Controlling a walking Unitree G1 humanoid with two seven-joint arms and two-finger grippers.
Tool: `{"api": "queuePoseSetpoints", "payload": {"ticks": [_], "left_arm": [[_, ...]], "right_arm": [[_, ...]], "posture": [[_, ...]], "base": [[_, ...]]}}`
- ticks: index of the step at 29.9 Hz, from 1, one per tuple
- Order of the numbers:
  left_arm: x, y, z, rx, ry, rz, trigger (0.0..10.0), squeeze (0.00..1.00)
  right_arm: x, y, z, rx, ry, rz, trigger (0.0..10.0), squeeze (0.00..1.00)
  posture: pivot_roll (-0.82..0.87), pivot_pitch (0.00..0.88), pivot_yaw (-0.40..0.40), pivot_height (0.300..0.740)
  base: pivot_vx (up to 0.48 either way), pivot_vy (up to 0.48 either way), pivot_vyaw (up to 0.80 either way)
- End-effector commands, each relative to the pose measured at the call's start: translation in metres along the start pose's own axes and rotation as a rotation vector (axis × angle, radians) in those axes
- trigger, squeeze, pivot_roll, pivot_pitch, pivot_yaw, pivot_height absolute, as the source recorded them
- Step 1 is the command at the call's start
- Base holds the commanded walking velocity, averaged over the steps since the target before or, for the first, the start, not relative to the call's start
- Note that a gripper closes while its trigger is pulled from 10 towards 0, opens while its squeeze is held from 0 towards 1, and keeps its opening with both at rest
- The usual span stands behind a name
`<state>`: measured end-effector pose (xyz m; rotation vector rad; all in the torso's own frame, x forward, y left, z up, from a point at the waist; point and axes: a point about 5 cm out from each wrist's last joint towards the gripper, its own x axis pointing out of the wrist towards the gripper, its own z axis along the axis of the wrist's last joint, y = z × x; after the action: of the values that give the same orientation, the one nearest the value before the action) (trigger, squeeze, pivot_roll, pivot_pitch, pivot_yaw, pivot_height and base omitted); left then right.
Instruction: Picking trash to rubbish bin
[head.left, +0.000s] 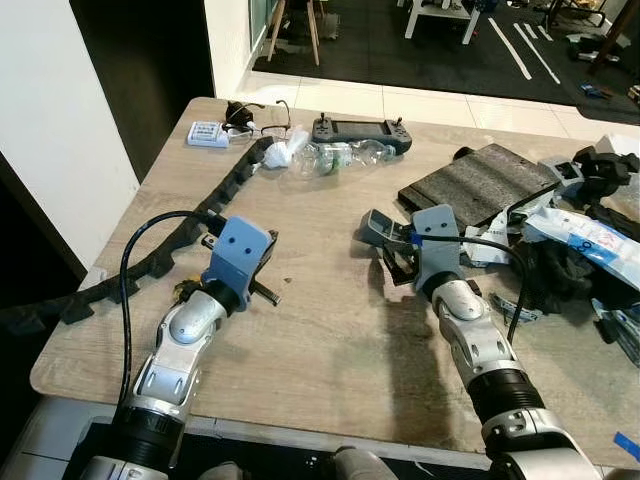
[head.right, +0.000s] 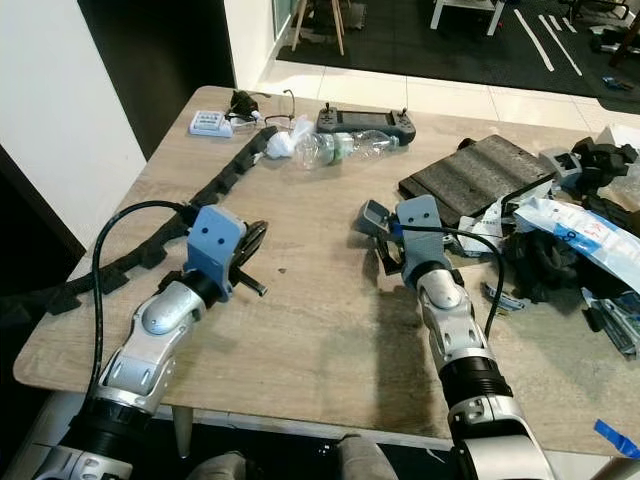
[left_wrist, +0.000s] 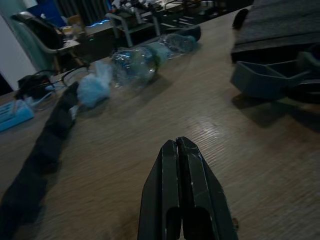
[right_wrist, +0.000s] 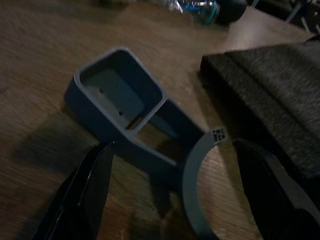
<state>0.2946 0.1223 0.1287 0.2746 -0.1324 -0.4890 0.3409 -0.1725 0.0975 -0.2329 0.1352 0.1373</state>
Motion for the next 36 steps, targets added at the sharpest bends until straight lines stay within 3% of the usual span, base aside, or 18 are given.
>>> {"api": "queuePoseSetpoints", "payload": {"ticks": [1, 5, 14, 17, 20, 31, 32, 33, 36], "left_arm": [[-0.002, -0.003, 0.002, 0.004, -0.013, -0.035, 10.0, 0.0], [-0.005, -0.013, 0.005, -0.013, -0.024, -0.148, 10.0, 0.0], [-0.009, -0.019, 0.01, -0.056, -0.047, -0.222, 10.0, 0.0], [-0.014, -0.029, 0.019, -0.1, -0.073, -0.328, 10.0, 0.0], [-0.017, -0.037, 0.02, -0.085, -0.061, -0.417, 10.0, 0.0], [-0.02, -0.036, 0.022, -0.088, -0.047, -0.446, 10.0, 0.0], [-0.021, -0.036, 0.022, -0.096, -0.044, -0.447, 10.0, 0.0], [-0.021, -0.036, 0.022, -0.101, -0.042, -0.447, 10.0, 0.0], [-0.021, -0.036, 0.022, -0.105, -0.04, -0.448, 10.0, 0.0]], "right_arm": [[0.0, -0.001, -0.006, 0.009, 0.039, 0.005, 10.0, 0.0], [0.0, 0.001, -0.014, 0.018, 0.093, 0.028, 10.0, 0.0], [-0.002, 0.003, -0.021, 0.004, 0.138, 0.043, 10.0, 0.0], [-0.002, 0.004, -0.023, -0.006, 0.153, 0.047, 10.0, 0.0], [-0.002, 0.005, -0.023, -0.01, 0.159, 0.049, 10.0, 0.0], [-0.003, 0.009, -0.024, -0.014, 0.166, 0.068, 10.0, 0.0], [-0.003, 0.01, -0.025, -0.009, 0.168, 0.074, 3.3, 0.0], [-0.003, 0.01, -0.025, -0.002, 0.169, 0.077, 0.0, 0.0], [-0.003, 0.011, -0.025, 0.003, 0.172, 0.079, 0.0, 0.0]], "posture": [[0.05, 0.053, -0.045, 0.74], [0.05, 0.056, -0.045, 0.74], [0.05, 0.053, -0.046, 0.74], [0.05, 0.051, -0.049, 0.74], [0.05, 0.05, -0.049, 0.74], [0.05, 0.046, -0.047, 0.74], [0.05, 0.046, -0.046, 0.74], [0.05, 0.046, -0.046, 0.74], [0.05, 0.049, -0.046, 0.74]], "base": [[0.0, 0.0, 0.0], [0.0, 0.0, 0.0], [0.0, 0.0, 0.0], [0.0, 0.0, 0.0], [0.0, 0.0, 0.0], [0.0, 0.0, 0.0], [0.0, 0.0, 0.0], [0.0, 0.0, 0.0], [0.0, 0.0, 0.0]]}}
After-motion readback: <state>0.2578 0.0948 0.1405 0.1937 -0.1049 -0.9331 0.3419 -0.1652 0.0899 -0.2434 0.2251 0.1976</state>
